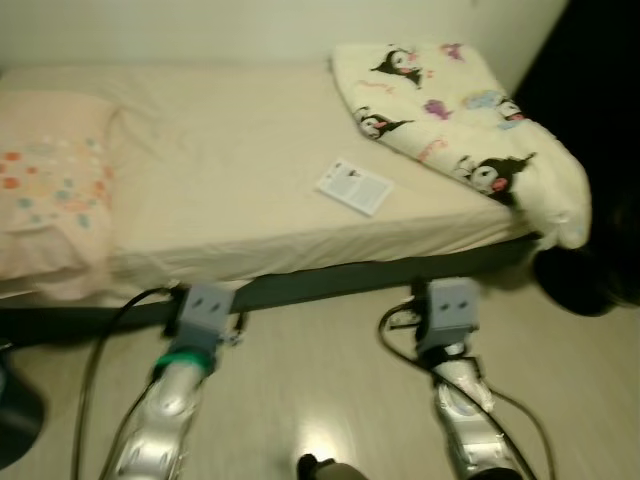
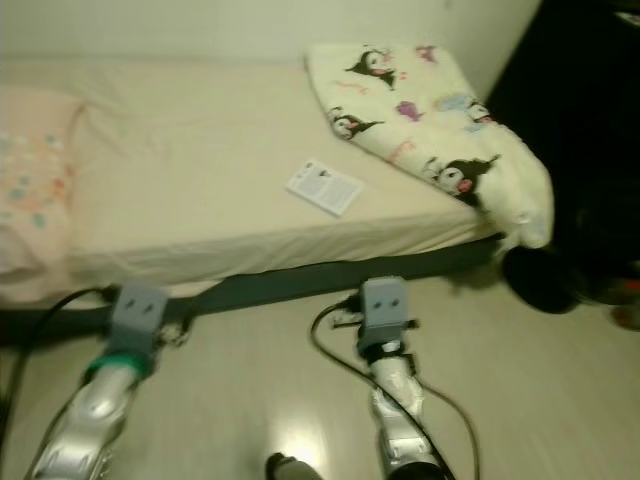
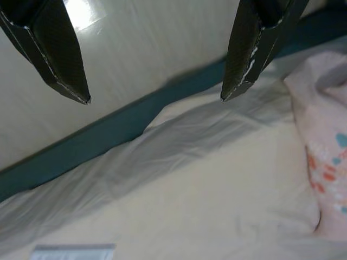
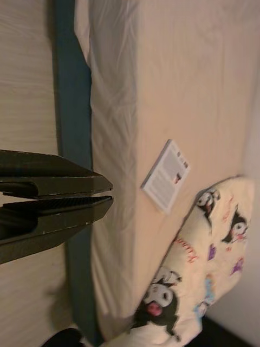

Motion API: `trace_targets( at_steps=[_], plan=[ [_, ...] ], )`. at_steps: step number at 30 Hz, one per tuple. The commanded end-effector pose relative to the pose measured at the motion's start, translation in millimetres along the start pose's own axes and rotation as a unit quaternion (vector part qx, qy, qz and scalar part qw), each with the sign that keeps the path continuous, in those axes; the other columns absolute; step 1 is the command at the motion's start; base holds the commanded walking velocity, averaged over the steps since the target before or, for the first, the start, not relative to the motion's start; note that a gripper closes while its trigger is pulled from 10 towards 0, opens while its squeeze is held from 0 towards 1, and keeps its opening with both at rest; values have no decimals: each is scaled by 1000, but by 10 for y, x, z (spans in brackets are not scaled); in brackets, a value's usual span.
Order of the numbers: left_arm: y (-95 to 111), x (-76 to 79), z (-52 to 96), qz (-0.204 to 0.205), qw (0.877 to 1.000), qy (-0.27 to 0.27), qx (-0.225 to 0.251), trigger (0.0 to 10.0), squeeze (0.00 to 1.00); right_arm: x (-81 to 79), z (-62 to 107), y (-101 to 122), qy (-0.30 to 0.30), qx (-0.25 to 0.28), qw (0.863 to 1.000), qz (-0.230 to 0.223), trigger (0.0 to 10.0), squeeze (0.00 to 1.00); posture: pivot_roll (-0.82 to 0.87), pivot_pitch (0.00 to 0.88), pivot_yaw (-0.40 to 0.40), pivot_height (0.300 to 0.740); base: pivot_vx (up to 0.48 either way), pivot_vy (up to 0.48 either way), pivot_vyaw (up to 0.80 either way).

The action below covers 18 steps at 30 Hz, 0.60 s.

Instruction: Clean up the room

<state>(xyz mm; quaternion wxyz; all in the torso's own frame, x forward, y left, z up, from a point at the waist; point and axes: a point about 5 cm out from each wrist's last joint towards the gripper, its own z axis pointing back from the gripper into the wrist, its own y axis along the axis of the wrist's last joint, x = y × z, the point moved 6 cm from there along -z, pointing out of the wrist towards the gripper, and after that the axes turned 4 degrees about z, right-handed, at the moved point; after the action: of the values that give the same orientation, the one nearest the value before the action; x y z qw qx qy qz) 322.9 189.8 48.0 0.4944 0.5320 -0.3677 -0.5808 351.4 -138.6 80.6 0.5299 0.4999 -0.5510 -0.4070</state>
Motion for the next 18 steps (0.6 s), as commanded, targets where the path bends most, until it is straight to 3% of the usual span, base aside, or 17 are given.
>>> trace_targets(
  at_steps=[1,14,18],
  plan=[
    [16,82,11,-1,1000,-9,7,10000,0,57,36,-70,-3,-11,1000,7,10000,0,-40,63,-19,735,0,0,-800],
    [230,183,-61,15,999,-13,48,10000,0,66,5,-39,-4,-4,1000,-3,10000,0,-50,63,-21,735,0,0,-800],
    [306,222,-93,16,998,-17,63,10000,0,83,10,-32,-7,0,1000,6,10000,0,-55,64,-19,735,329,0,-600]
  ],
)
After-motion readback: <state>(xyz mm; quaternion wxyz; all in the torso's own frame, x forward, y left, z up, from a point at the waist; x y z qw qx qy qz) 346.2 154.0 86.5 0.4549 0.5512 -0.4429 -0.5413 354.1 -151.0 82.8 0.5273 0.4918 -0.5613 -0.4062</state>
